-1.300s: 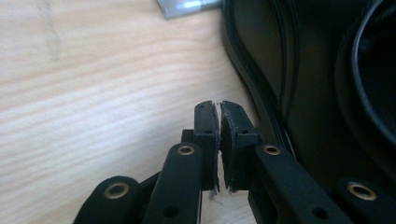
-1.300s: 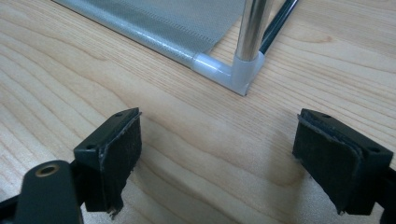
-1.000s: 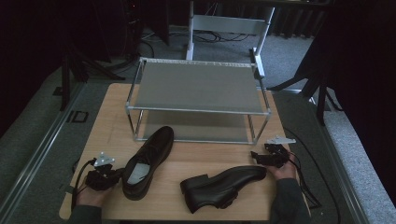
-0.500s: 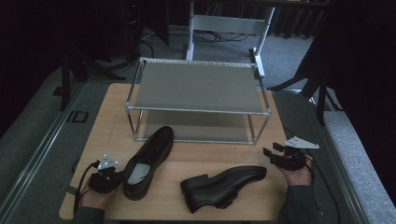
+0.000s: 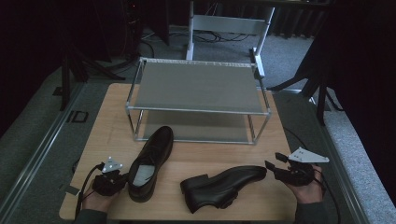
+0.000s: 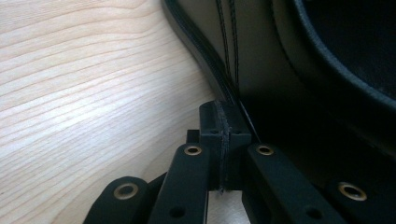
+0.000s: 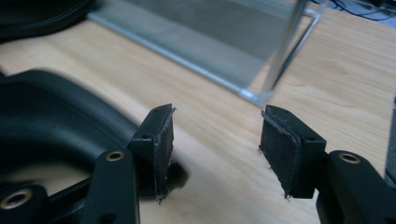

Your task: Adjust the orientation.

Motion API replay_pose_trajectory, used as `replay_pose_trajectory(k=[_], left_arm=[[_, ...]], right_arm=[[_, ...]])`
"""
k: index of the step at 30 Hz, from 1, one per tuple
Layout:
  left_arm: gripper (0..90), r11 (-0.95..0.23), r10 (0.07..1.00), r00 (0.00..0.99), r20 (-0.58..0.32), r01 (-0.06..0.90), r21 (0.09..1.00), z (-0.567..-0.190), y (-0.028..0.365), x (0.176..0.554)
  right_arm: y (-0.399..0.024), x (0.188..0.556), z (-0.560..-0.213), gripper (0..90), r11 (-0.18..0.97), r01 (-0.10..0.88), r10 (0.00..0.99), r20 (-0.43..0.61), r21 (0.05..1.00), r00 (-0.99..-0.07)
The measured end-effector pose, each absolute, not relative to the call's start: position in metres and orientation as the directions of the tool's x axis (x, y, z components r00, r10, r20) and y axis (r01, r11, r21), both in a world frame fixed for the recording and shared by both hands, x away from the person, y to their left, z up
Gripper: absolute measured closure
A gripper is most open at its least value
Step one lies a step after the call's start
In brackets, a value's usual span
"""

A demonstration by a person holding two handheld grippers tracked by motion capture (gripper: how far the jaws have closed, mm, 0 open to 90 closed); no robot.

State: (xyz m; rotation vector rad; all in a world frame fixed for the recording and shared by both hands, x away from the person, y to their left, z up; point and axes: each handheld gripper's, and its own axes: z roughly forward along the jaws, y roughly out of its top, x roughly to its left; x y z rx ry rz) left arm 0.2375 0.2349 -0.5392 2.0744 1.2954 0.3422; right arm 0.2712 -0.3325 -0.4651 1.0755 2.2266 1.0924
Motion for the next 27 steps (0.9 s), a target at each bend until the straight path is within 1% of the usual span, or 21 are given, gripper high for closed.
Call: replay_pose_trajectory(k=[4,7,9,10,11,12,16,20,24,27], left_arm=[[89.7,-0.31,0.861,0.495,-0.118,0.694,0.65,-0.539,0.231,0.237],[89.7,-0.321,0.851,0.511,-0.12,0.687,0.652,-0.539,0.226,0.236],[89.7,-0.323,0.849,0.514,-0.119,0.685,0.652,-0.539,0.223,0.236],[89.8,-0.323,0.849,0.514,-0.119,0.685,0.652,-0.539,0.223,0.236],[89.8,-0.32,0.849,0.515,-0.124,0.685,0.654,-0.539,0.221,0.235],[89.8,-0.323,0.843,0.522,-0.129,0.683,0.655,-0.54,0.219,0.235],[89.7,-0.339,0.822,0.551,-0.142,0.675,0.656,-0.54,0.21,0.234],[89.7,-0.341,0.818,0.556,-0.144,0.672,0.658,-0.54,0.207,0.234],[89.7,-0.338,0.819,0.555,-0.147,0.673,0.658,-0.541,0.207,0.234],[89.7,-0.338,0.819,0.555,-0.146,0.672,0.659,-0.541,0.207,0.234]], right_arm=[[-0.329,0.262,-0.468,41.6,0.399,0.45,0.786,-0.046,0.799,-0.616],[-0.325,0.253,-0.474,41.9,0.394,0.455,0.778,-0.027,0.799,-0.627],[-0.32,0.246,-0.478,46.3,0.404,0.462,0.765,-0.015,0.789,-0.643],[-0.32,0.246,-0.478,46.3,0.404,0.462,0.765,-0.015,0.789,-0.643],[-0.317,0.24,-0.479,51.1,0.408,0.455,0.752,-0.01,0.791,-0.659],[-0.315,0.238,-0.479,53.5,0.406,0.451,0.748,-0.005,0.795,-0.664],[-0.307,0.229,-0.479,60.8,0.416,0.434,0.717,0.005,0.799,-0.697],[-0.297,0.225,-0.481,63.4,0.443,0.414,0.681,0.002,0.795,-0.732],[-0.294,0.229,-0.482,65.6,0.436,0.413,0.678,0.01,0.8,-0.735],[-0.292,0.235,-0.48,65.0,0.429,0.407,0.68,0.009,0.806,-0.734]])
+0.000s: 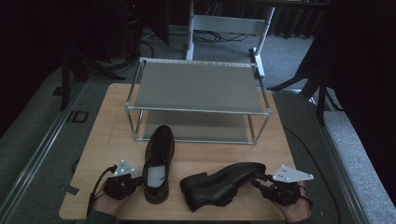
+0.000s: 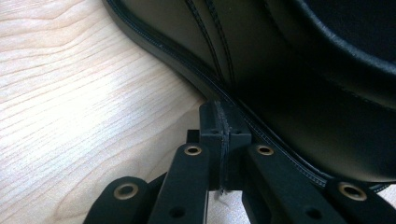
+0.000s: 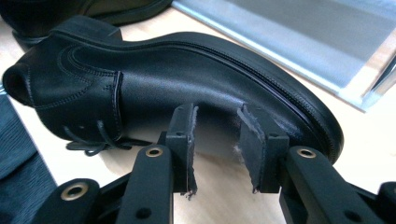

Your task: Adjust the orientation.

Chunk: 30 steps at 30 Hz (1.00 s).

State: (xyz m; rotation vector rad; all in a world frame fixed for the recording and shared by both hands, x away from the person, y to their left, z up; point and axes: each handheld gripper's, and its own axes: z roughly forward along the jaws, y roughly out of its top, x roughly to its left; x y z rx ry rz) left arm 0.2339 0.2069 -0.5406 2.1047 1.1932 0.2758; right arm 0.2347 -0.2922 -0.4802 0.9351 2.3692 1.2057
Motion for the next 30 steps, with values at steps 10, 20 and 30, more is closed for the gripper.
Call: replay_pose_trajectory(k=[10,20,30], left_arm=[[89.6,-0.333,0.818,0.556,-0.152,0.671,0.662,-0.541,0.208,0.234],[89.5,-0.326,0.82,0.551,-0.156,0.673,0.664,-0.542,0.207,0.235],[89.5,-0.325,0.819,0.553,-0.156,0.67,0.667,-0.543,0.208,0.234]], right_arm=[[-0.277,0.265,-0.48,61.1,0.431,0.405,0.699,-0.015,0.806,-0.715],[-0.251,0.269,-0.474,57.1,0.416,0.376,0.667,0.003,0.828,-0.745],[-0.192,0.273,-0.469,55.2,0.45,0.318,0.554,0.018,0.835,-0.833]])
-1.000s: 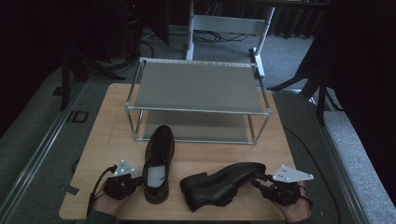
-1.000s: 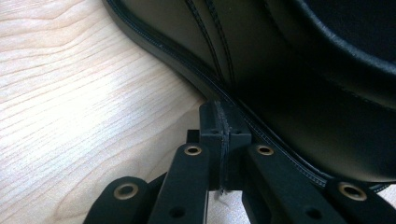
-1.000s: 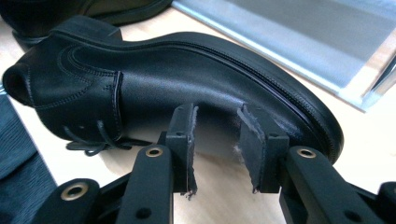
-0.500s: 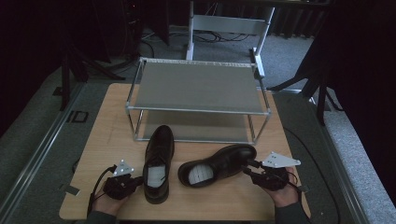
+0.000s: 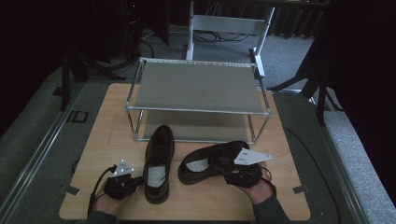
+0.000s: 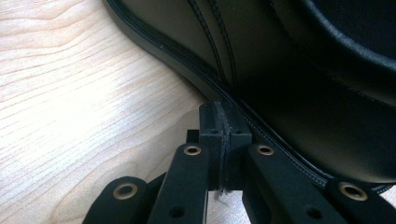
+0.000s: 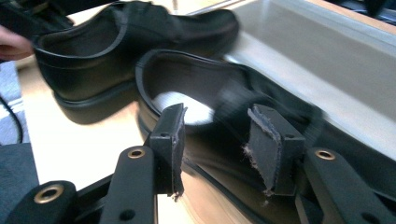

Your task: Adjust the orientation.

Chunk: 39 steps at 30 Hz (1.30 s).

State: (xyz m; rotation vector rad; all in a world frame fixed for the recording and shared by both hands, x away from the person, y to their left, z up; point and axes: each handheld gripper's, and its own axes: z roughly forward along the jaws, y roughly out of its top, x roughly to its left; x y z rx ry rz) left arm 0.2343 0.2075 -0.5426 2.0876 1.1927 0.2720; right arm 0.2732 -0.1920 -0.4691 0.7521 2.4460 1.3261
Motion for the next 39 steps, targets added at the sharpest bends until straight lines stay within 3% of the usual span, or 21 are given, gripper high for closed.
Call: replay_pose_trajectory(k=[15,29,39], left_arm=[[89.6,-0.316,0.82,0.549,-0.163,0.672,0.67,-0.543,0.207,0.234],[89.6,-0.311,0.808,0.559,-0.186,0.673,0.671,-0.544,0.203,0.234],[89.6,-0.321,0.79,0.58,-0.199,0.668,0.671,-0.545,0.195,0.234]], right_arm=[[-0.122,0.289,-0.49,45.8,0.585,0.314,0.416,0.056,0.748,-0.907],[-0.148,0.273,-0.482,57.4,0.654,0.297,0.35,0.07,0.696,-0.934],[-0.188,0.26,-0.472,66.8,0.615,0.324,0.382,0.087,0.719,-0.92]])
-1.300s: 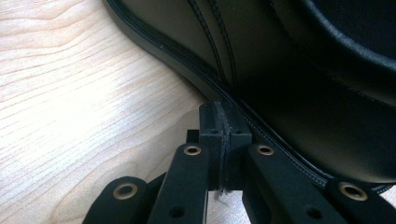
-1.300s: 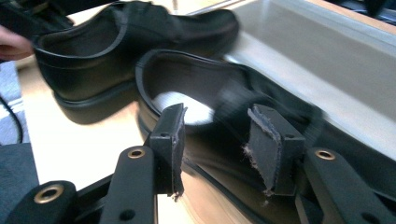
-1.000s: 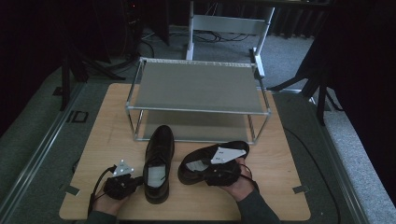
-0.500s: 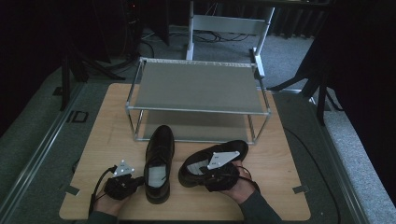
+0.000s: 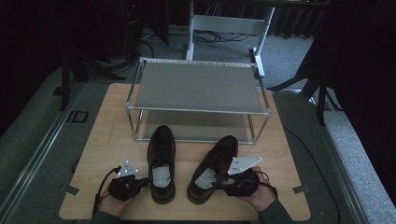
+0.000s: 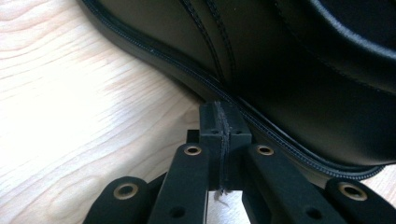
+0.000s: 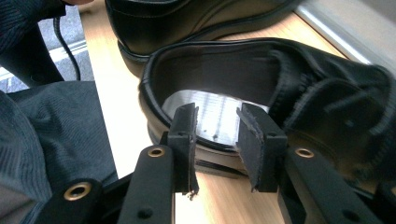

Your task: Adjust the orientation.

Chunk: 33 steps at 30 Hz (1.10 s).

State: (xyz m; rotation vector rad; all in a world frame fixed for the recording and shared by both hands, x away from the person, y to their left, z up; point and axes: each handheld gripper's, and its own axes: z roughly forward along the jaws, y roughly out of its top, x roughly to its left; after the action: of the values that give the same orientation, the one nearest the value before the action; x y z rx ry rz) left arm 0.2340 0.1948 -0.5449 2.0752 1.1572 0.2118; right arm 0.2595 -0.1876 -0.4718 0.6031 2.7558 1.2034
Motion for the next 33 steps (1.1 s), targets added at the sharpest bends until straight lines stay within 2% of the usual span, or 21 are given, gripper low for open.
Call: replay_pose_trajectory(k=[2,4,5,7,8,13,18,21,24,28,33], left_arm=[[89.6,-0.323,0.785,0.586,-0.202,0.665,0.674,-0.545,0.191,0.234],[89.6,-0.33,0.778,0.595,-0.203,0.66,0.675,-0.545,0.188,0.234],[89.6,-0.331,0.775,0.599,-0.204,0.659,0.676,-0.546,0.186,0.234],[89.6,-0.335,0.769,0.605,-0.206,0.656,0.676,-0.546,0.184,0.235],[89.5,-0.331,0.77,0.603,-0.211,0.659,0.676,-0.546,0.185,0.235],[89.5,-0.325,0.77,0.6,-0.218,0.662,0.675,-0.546,0.185,0.235],[89.5,-0.323,0.769,0.6,-0.222,0.663,0.676,-0.546,0.185,0.235],[89.6,-0.32,0.769,0.598,-0.224,0.665,0.675,-0.546,0.185,0.235],[89.6,-0.32,0.769,0.598,-0.225,0.665,0.675,-0.547,0.184,0.235],[89.5,-0.318,0.767,0.599,-0.229,0.666,0.675,-0.547,0.184,0.236],[89.5,-0.316,0.764,0.6,-0.235,0.667,0.674,-0.547,0.185,0.236]], right_arm=[[-0.195,0.257,-0.47,65.4,0.612,0.331,0.399,0.082,0.718,-0.913],[-0.199,0.256,-0.473,63.6,0.677,0.343,0.458,-0.008,0.651,-0.889],[-0.204,0.257,-0.477,61.4,0.684,0.368,0.481,-0.009,0.63,-0.877],[-0.213,0.26,-0.48,57.8,0.599,0.414,0.487,0.099,0.685,-0.868],[-0.214,0.259,-0.479,54.9,0.579,0.42,0.492,0.112,0.699,-0.863],[-0.2,0.261,-0.475,38.5,0.508,0.426,0.601,0.046,0.749,-0.798],[-0.174,0.263,-0.477,29.6,0.498,0.414,0.656,-0.02,0.762,-0.754],[-0.16,0.269,-0.485,28.8,0.523,0.439,0.702,-0.076,0.731,-0.708],[-0.158,0.273,-0.492,32.1,0.554,0.463,0.726,-0.13,0.692,-0.675],[-0.169,0.274,-0.492,31.9,0.534,0.504,0.738,-0.083,0.679,-0.669],[-0.186,0.268,-0.485,33.6,0.552,0.498,0.74,-0.118,0.669,-0.662]])
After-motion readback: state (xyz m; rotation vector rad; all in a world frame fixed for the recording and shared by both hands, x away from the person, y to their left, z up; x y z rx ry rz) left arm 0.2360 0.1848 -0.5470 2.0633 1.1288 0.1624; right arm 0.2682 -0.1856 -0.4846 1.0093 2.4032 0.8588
